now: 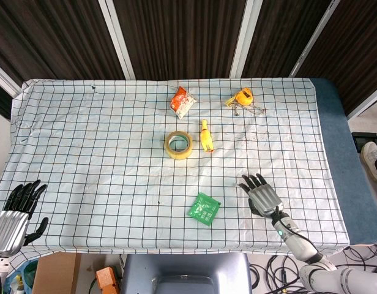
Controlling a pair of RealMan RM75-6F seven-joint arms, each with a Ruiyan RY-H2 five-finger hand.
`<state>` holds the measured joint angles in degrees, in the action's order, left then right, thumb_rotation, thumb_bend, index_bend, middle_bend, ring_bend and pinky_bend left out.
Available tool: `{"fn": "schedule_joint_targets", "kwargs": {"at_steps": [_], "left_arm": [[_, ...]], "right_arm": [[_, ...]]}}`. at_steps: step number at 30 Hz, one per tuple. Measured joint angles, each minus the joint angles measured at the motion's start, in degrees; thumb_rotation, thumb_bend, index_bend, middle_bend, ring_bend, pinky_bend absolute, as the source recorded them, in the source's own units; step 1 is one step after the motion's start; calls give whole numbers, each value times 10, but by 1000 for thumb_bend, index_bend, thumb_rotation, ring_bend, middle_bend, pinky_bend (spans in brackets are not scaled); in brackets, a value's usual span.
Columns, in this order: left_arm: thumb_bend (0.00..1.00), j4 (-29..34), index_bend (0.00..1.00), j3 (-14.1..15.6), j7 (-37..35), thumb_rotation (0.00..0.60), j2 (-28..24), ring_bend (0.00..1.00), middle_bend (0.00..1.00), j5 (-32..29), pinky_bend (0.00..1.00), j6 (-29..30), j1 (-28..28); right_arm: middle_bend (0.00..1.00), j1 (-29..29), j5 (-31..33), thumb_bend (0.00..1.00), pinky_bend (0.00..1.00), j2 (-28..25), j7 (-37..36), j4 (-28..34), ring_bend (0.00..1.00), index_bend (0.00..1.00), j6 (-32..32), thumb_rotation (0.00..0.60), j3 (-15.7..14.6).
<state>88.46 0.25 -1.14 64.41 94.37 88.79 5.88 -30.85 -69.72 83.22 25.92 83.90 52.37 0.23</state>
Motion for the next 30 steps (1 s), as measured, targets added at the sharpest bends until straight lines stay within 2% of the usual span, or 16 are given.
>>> {"fn": "schedule_joint_targets", "kwargs": {"at_steps": [7, 13, 19, 26, 30], "left_arm": [[406, 1, 0, 0, 0, 600, 0, 1, 7, 1, 0, 1, 0], [406, 0, 0, 0, -1, 600, -1, 1, 7, 1, 0, 5, -2], [406, 1, 0, 1, -1, 600, -1, 1, 7, 7, 0, 16, -5], [406, 2, 0, 4, 9, 600, 1, 1, 8, 14, 0, 21, -9], [406, 3, 0, 3, 14, 600, 3, 1, 7, 13, 0, 18, -8]], "right_arm": [[0, 16, -20, 719, 0, -15, 4, 13, 0, 160, 20, 511, -21], [0, 43, -73, 718, 0, -46, -10, 54, 0, 138, 86, 511, -37], [0, 109, -163, 715, 0, -105, -30, 107, 0, 10, 219, 508, -76], [0, 246, -257, 679, 0, -150, -68, 110, 0, 0, 434, 506, -123], [0, 288, -280, 677, 0, -164, -112, 97, 0, 0, 478, 506, -124]]}}
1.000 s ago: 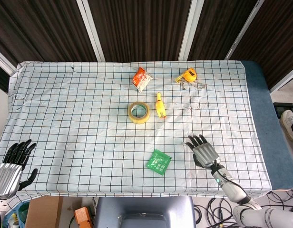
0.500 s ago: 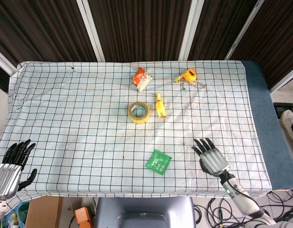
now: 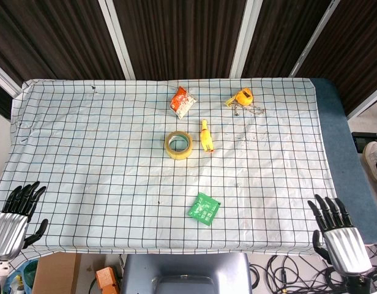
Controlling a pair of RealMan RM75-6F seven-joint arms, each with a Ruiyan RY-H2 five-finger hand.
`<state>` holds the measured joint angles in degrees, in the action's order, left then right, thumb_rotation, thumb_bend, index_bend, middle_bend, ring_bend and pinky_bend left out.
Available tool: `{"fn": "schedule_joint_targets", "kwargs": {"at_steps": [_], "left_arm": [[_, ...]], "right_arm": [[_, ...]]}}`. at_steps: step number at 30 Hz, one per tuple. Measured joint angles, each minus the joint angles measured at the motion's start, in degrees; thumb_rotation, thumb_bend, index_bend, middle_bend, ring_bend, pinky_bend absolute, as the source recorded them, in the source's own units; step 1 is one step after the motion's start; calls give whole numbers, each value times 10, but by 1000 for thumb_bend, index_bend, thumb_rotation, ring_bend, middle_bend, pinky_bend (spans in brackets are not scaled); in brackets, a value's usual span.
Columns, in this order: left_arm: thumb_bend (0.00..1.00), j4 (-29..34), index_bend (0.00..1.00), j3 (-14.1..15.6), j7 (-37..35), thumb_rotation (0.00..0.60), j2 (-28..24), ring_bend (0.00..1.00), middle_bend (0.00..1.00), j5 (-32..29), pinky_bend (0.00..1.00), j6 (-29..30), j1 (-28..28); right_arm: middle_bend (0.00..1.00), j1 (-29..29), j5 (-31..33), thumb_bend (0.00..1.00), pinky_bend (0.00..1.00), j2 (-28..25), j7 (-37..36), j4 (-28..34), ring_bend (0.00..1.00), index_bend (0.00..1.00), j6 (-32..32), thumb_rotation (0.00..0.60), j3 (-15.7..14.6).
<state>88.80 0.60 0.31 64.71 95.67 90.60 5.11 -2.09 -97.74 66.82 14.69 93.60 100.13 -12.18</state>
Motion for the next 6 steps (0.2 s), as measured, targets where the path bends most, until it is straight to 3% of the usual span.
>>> {"fn": "schedule_joint_targets", "kwargs": {"at_steps": [6], "left_arm": [[406, 1, 0, -1, 5, 600, 1, 1, 8, -5, 0, -4, 0]], "right_arm": [[0, 0, 4, 677, 0, -9, -12, -6, 0, 0, -35, 506, 14]]}}
